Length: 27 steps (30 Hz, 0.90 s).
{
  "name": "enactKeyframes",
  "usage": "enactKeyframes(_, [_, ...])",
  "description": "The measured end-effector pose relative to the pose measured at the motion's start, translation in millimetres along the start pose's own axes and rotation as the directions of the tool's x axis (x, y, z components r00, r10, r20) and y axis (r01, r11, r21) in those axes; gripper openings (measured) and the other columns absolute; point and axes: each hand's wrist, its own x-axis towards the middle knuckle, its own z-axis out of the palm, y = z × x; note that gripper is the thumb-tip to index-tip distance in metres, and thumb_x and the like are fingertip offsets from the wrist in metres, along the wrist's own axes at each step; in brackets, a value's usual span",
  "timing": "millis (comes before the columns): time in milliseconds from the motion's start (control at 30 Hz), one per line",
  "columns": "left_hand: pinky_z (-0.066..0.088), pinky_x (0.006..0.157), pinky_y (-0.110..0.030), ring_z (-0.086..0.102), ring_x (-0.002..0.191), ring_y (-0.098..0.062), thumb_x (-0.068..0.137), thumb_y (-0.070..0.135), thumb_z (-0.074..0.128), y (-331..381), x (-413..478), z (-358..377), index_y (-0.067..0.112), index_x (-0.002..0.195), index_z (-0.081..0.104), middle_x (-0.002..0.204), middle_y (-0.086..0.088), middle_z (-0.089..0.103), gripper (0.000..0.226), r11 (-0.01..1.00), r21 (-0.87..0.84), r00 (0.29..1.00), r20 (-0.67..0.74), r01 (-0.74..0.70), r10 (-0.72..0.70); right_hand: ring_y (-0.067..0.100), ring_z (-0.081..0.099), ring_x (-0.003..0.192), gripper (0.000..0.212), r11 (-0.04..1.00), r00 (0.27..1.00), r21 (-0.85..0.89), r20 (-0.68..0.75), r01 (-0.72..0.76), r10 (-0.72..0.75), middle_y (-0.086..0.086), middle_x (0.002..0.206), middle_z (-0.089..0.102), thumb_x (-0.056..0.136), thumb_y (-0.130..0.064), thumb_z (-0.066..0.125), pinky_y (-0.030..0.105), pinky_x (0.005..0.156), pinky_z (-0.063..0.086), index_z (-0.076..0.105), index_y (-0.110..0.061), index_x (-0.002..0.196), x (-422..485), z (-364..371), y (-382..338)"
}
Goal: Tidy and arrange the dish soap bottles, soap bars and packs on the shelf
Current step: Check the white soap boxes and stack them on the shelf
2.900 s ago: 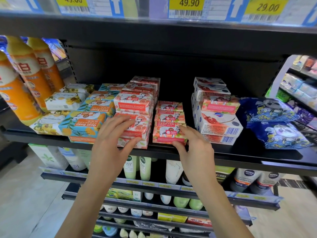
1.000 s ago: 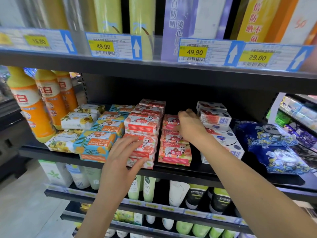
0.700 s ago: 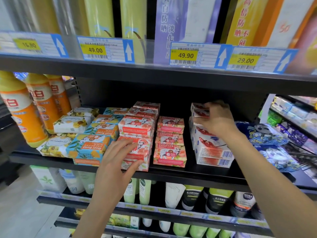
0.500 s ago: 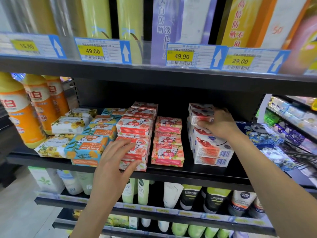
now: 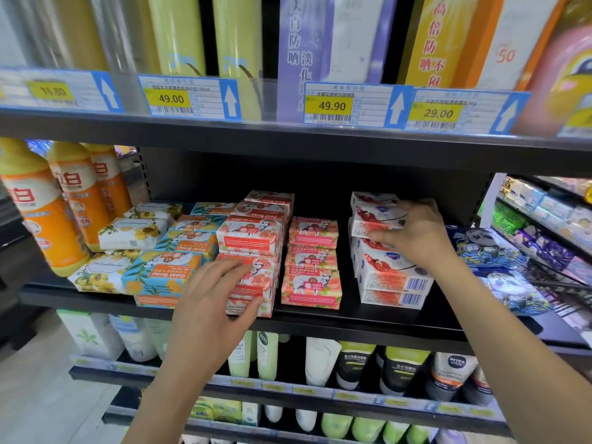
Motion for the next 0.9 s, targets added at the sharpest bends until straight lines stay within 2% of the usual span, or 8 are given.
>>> enactKeyframes(133, [0.034,0.120,-0.047,0.052,0.129,-0.020,0.088,0.050,0.058,7,3,-5,0.017,0.134,0.064,0.132,0.003,0.062,0.057,1.000,0.008,1.000,0.002,-0.020,0.020,0.011,0.054,0.098,0.083,0.994,0.995,0.071,-0.074,0.079,-0.074,0.003,0.134,0.043,0.068,-0.034,0.094,0.006,0.081,0.036,0.058,-0.014,0.140,-43,-13,-12])
enactKeyframes(200, [0.034,0.118,-0.036,0.052,0.129,-0.019,0.090,0.049,0.060,19,3,-9,0.018,0.134,0.064,0.132,0.004,0.061,0.054,0.999,-0.031,0.999,-0.033,-0.013,0.012,-0.001,0.047,0.082,0.086,0.983,0.986,0.128,-0.121,0.134,-0.119,-0.003,0.130,0.042,0.066,-0.032,0.095,-0.004,0.069,0.035,0.058,-0.016,0.142,-67,-15,-15])
enactKeyframes(300, [0.040,0.106,-0.015,0.058,0.119,-0.007,0.095,0.045,0.067,54,1,-16,0.026,0.129,0.066,0.124,0.014,0.063,0.039,0.951,-0.300,0.995,-0.040,0.078,-0.094,-0.011,0.044,0.096,0.088,0.951,0.964,0.201,-0.169,0.235,-0.203,-0.011,0.124,0.040,0.060,-0.033,0.097,-0.010,0.081,0.028,0.060,-0.019,0.139,-103,-10,-17])
enactKeyframes(400, [0.052,0.092,-0.014,0.064,0.112,-0.001,0.081,0.050,0.067,89,-1,-18,0.037,0.133,0.060,0.118,0.021,0.066,0.054,0.738,-0.612,0.959,0.167,0.283,-0.228,-0.026,0.040,0.110,0.086,0.908,0.941,0.276,-0.210,0.316,-0.264,-0.010,0.123,0.043,0.058,-0.030,0.098,-0.006,0.088,0.032,0.062,-0.020,0.135,-134,0,-17])
enactKeyframes(500, [0.055,0.092,-0.018,0.065,0.113,0.004,0.077,0.056,0.072,103,-3,-8,0.042,0.142,0.051,0.124,0.022,0.068,0.070,0.503,-0.735,0.891,0.376,0.455,-0.255,-0.015,0.043,0.119,0.083,0.878,0.910,0.284,-0.276,0.385,-0.309,-0.008,0.129,0.044,0.061,-0.031,0.096,0.000,0.095,0.035,0.060,-0.023,0.135,-157,15,-15])
enactKeyframes(600, [0.055,0.100,-0.040,0.070,0.115,-0.013,0.079,0.059,0.075,105,-10,2,0.038,0.133,0.061,0.121,0.007,0.074,0.060,0.323,-0.793,0.851,0.434,0.517,-0.296,-0.001,0.045,0.127,0.083,0.858,0.889,0.293,-0.320,0.422,-0.328,-0.008,0.134,0.043,0.066,-0.039,0.090,0.010,0.103,0.039,0.058,-0.017,0.139,-172,29,-12])
enactKeyframes(767, [0.060,0.094,-0.043,0.072,0.113,-0.023,0.080,0.034,0.082,102,-23,7,0.027,0.126,0.066,0.117,-0.005,0.076,0.048,0.183,-0.830,0.816,0.435,0.528,-0.381,0.012,0.043,0.139,0.086,0.849,0.904,0.324,-0.247,0.417,-0.349,-0.004,0.145,0.043,0.073,-0.046,0.084,0.036,0.109,0.047,0.051,-0.020,0.148,-183,36,-5])
enactKeyframes(900, [0.061,0.089,-0.035,0.074,0.109,-0.022,0.078,0.023,0.071,102,-30,6,0.022,0.124,0.066,0.114,-0.005,0.078,0.046,0.130,-0.853,0.816,0.425,0.506,-0.391,0.013,0.060,0.126,0.080,0.713,0.992,0.696,0.001,0.091,-0.128,-0.009,0.138,0.060,0.073,-0.046,0.081,0.036,0.098,0.056,0.051,-0.031,0.145,-188,30,-4])
